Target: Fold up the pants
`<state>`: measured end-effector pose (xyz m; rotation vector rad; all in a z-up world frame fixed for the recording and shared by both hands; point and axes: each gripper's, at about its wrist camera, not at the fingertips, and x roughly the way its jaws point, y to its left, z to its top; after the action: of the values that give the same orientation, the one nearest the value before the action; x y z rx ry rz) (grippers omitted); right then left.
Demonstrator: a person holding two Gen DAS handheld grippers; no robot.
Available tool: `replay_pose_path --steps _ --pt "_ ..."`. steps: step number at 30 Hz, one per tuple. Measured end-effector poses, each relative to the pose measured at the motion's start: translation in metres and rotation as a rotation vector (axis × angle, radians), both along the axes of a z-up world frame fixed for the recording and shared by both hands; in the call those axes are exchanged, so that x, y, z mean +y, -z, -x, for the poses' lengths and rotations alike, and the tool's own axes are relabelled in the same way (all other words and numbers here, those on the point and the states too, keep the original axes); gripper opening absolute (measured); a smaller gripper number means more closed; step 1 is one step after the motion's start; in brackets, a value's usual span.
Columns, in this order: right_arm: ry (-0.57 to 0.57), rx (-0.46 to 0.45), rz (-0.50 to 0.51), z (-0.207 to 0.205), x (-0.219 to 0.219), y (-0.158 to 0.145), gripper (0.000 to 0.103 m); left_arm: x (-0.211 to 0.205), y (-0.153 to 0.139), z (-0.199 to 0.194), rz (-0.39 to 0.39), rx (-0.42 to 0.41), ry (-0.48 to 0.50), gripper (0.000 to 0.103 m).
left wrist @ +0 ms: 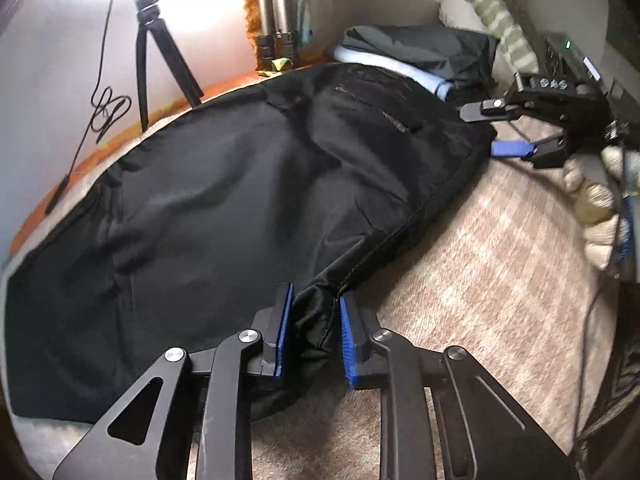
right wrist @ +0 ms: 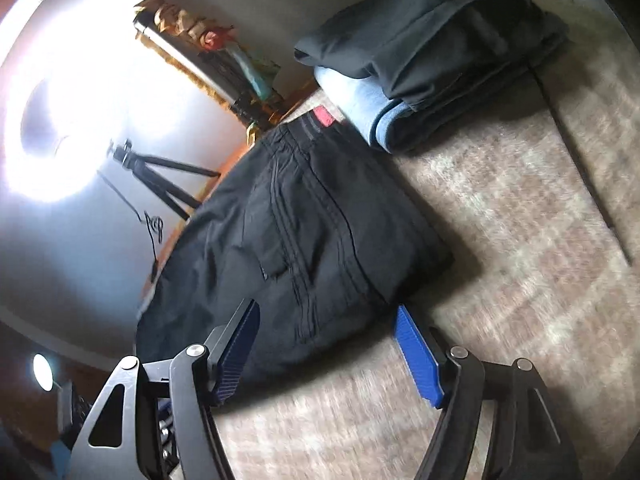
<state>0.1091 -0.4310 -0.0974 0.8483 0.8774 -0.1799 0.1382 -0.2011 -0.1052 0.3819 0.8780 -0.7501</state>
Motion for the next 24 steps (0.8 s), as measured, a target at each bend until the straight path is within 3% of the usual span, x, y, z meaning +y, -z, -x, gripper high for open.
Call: replay_pose_path --steps 2,4,8,10,13,16,20,21,23,24 --pt "0.015 -0.005 -0.005 -0.005 -0.005 0.001 0.065 0.002 -0.002 0.000 0.013 0.004 -0.002 0.018" --pt "0.025 0.002 0.000 -0.010 -0.008 0.005 0.037 0.002 -0.003 0.001 0.014 -0.001 0.002 0.017" --pt "0.050 -0.024 -0.008 -0.016 -0.012 0.011 0.023 0.003 -0.005 0.002 0.020 -0.005 0.008 0.016" --pt "0.028 -0.025 0.094 -0.018 -0.001 -0.001 0.018 0.004 -0.009 0.002 0.029 -0.009 0.007 0.016" --pt "-0.011 -0.079 0.255 -0.009 0.017 -0.036 0.015 0.009 -0.018 0.003 0.060 -0.008 0.002 0.016" --pt "-0.025 -0.119 0.300 0.008 0.018 -0.062 0.014 0.009 -0.021 0.007 0.093 0.008 0.022 0.016" --pt "-0.052 -0.021 0.309 0.002 0.014 -0.043 0.015 0.005 -0.013 0.006 0.067 0.050 0.017 0.025" --pt "-0.060 0.002 0.306 0.000 0.014 -0.037 0.018 0.007 -0.013 0.005 0.076 0.072 0.005 0.036" --pt "-0.063 0.054 0.305 -0.003 0.011 -0.028 0.031 0.016 -0.017 0.003 0.097 0.097 -0.030 0.046" --pt "-0.042 0.071 0.303 0.000 0.008 -0.028 0.042 0.021 -0.020 0.002 0.109 0.097 -0.044 0.051"
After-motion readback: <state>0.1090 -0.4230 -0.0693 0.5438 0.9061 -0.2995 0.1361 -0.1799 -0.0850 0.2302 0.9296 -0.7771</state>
